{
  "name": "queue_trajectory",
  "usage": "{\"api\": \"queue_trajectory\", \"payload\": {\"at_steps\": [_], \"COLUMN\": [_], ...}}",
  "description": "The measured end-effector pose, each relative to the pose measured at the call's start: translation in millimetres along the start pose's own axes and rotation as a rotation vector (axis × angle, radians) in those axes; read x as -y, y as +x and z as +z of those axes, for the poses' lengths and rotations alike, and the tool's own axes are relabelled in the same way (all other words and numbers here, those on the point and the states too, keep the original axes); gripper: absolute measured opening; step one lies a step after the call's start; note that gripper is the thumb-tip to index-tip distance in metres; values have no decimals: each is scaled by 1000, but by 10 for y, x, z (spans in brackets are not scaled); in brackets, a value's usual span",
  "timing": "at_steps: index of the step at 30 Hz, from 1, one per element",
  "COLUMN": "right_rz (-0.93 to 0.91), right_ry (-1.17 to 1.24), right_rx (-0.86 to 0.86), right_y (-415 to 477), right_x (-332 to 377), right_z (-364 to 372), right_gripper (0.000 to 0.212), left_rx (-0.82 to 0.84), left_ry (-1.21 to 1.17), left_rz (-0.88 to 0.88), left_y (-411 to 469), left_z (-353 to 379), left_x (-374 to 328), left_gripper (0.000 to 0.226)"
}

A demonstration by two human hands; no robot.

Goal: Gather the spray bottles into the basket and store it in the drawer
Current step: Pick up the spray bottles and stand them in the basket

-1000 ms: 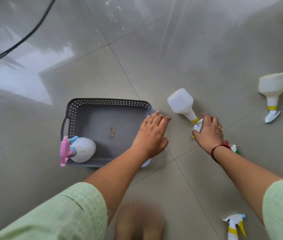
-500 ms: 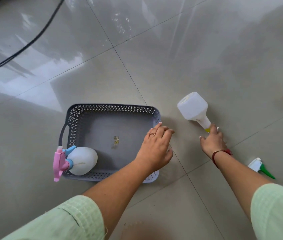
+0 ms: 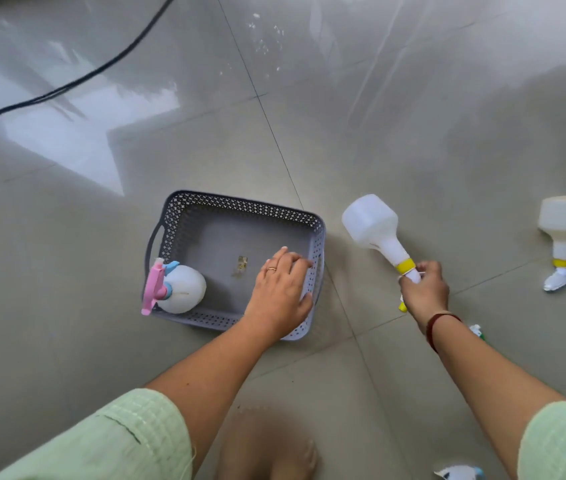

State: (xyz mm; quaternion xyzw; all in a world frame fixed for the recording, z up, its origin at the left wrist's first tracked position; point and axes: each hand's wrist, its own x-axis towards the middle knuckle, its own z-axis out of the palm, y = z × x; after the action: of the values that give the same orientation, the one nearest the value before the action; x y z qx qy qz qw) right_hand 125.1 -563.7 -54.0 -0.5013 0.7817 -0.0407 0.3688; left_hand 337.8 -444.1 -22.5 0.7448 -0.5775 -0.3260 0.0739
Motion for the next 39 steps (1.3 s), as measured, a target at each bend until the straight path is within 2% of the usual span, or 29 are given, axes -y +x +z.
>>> {"api": "queue_trajectory", "payload": {"at_steps": [4, 7, 10, 14, 17, 20, 23, 30, 36, 39], "right_rz": [-180, -387, -613, -885, -1063, -1243, -1272, -1351, -1406, -1419], "right_ry": [17, -91, -232, -468, -627, -750, -862, -996, -1108, -1116], "right_rx": [52, 168, 333, 425, 388, 282, 228, 274, 319, 326], "right_y": [-374, -613, -847, -1102, -1286, -1438, -1570, -1592, -1569, -1544], "right_x": [543, 946, 1308, 1640, 1794, 1888, 2024, 2285, 2402, 2470], "right_z": [-408, -513, -354, 140, 524, 852, 1096, 1475, 1644, 1655], "right_gripper": [20, 22, 29, 30, 32, 52, 64, 41, 41, 51], "left_rx": [-38, -107, -145, -163, -203, -229, -233, -312, -256, -258], "left_ry": [-12, -21, -34, -23, -55, -67, -63, 3, -101, -98], "left_rz": [-58, -114, -198, -291, -339, -331, -310, -322, -387, -395], "left_y": [-197, -305, -461, -755, -952, -1130, -1262, -1252, -1239, -1225], "left_z": [-461, -789, -983, -968, -902, -833, -745, -717, -713, -648], "left_x": [-137, -113, 60, 377, 591, 779, 874, 1053, 1099, 1053], "left_gripper": [47, 49, 49, 51, 50, 43, 42, 46, 44, 42]}}
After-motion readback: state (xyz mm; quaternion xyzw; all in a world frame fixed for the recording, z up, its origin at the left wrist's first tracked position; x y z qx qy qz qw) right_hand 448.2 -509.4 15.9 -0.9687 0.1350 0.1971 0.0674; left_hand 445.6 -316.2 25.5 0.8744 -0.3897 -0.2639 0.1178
